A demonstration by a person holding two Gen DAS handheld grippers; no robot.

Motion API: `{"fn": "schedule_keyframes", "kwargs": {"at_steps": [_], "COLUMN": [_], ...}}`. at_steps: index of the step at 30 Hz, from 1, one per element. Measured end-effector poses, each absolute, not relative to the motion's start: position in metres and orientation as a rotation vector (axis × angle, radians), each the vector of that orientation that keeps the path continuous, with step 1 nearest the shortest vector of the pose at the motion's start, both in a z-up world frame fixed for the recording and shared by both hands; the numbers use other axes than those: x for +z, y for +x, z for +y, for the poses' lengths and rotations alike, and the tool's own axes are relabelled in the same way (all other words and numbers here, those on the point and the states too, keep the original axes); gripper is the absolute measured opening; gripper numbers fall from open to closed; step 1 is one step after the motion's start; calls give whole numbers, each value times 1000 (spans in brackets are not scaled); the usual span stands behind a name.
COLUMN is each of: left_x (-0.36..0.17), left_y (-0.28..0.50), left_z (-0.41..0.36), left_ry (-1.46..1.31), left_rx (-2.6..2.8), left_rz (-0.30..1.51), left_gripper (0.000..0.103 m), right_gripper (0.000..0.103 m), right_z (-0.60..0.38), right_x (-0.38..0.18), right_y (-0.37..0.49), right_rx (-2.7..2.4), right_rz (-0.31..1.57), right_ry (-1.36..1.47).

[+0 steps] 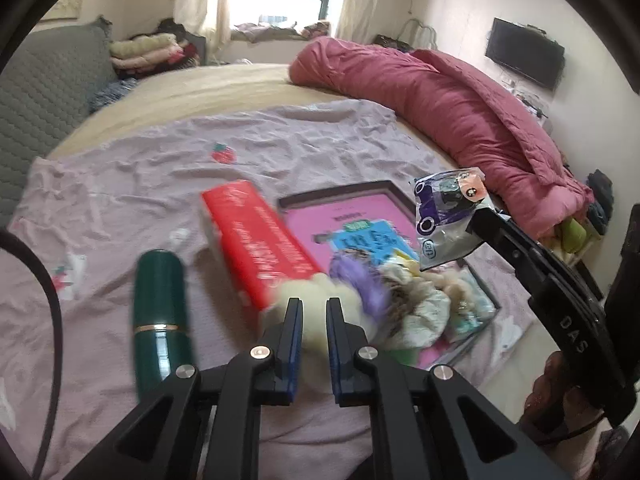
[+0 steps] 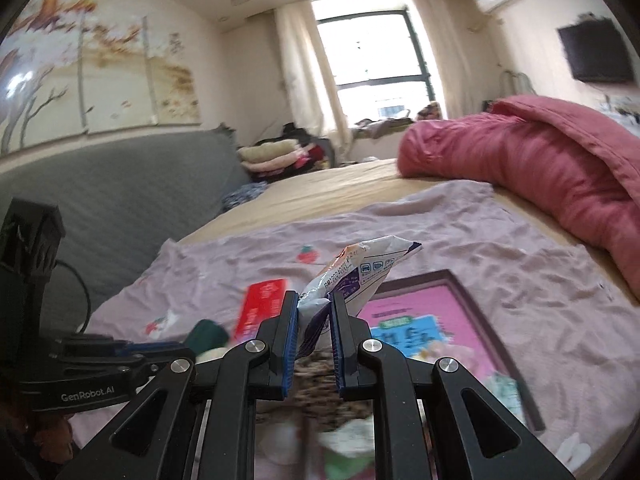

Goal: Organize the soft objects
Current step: 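Carry the teddy bear with the left gripper while the right carries the packet over the tray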

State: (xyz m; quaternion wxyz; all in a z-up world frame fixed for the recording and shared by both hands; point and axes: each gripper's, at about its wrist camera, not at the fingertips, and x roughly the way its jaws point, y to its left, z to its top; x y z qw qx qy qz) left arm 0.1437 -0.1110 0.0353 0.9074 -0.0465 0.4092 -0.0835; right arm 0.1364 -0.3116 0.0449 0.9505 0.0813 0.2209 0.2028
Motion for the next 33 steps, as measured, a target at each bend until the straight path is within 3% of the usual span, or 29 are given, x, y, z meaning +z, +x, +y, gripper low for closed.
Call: {"fn": "schedule_keyframes", "kwargs": {"at_steps": [8,14,17,19,20,33], "left_x": [4,-22,-31,-42,-47,-86], "left_y": [183,169,152,144,143,161], "left_z": [-150,-128,-119,-120,-121,-132], "left_ry": [-80,-138,-111,-93,-97,-141], "left_rx": [-229,-209,-199,-198,-205,-210], "left_rz": [917,971,980,1016,1027,1137], "left_gripper": [8,9,21,46,49,49], "right_gripper": [15,15,15,15,15,15], "right_z": [-355,-357,-354,-351,-351,-350], "right_x": [20,7,6,6,6,3], "right_y": [153,156,158,159,159,161], "right_rx": [326,338,346,352,352,351], "right_rz": [515,538,539,540,539,549], "right_ry": [232,242,241,237,237,239]}}
